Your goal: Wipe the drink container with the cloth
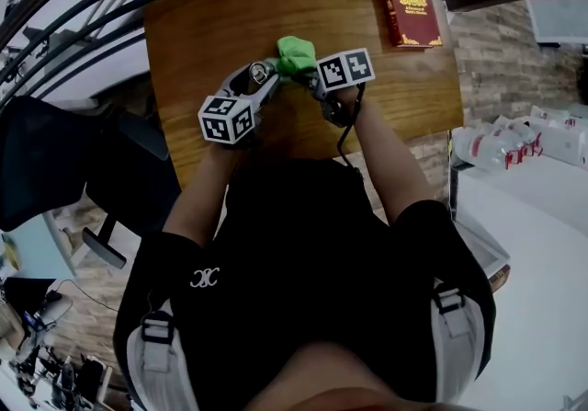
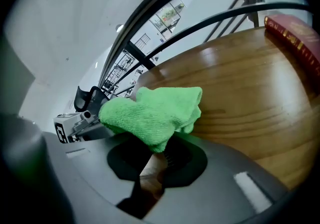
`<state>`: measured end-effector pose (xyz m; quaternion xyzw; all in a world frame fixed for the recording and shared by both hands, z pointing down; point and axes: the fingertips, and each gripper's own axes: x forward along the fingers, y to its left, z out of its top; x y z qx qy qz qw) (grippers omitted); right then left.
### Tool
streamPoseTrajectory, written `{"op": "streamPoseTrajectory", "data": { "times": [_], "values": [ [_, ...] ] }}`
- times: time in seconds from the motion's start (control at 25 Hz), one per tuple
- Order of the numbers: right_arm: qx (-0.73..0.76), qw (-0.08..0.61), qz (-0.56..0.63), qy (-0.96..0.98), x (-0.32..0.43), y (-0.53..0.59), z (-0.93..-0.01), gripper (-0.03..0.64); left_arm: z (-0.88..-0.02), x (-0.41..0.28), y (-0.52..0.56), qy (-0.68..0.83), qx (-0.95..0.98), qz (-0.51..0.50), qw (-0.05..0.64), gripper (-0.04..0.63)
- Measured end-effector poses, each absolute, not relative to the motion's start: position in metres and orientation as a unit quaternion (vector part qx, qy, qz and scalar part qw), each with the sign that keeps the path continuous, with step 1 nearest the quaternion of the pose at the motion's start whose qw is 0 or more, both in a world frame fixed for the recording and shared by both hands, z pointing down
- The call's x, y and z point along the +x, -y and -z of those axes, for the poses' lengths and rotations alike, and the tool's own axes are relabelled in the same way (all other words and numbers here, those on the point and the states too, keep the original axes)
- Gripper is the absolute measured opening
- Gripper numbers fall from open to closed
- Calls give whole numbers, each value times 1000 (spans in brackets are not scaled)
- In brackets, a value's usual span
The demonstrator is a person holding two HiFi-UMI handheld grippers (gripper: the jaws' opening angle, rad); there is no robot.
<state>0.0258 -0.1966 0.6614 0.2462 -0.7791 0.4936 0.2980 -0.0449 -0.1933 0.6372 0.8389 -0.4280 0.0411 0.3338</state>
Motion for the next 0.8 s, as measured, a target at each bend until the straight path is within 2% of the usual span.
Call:
{"op": "streamPoseTrajectory", "data": {
  "times": [0.44,0.8],
  "values": [
    [216,265,-502,794,7,177,-647,49,-649,-58,200,455,781,24,427,322],
    [201,294,-486,798,-10,149,-657,49,-661,-72,199,452,704,94,539,322]
  ]
}}
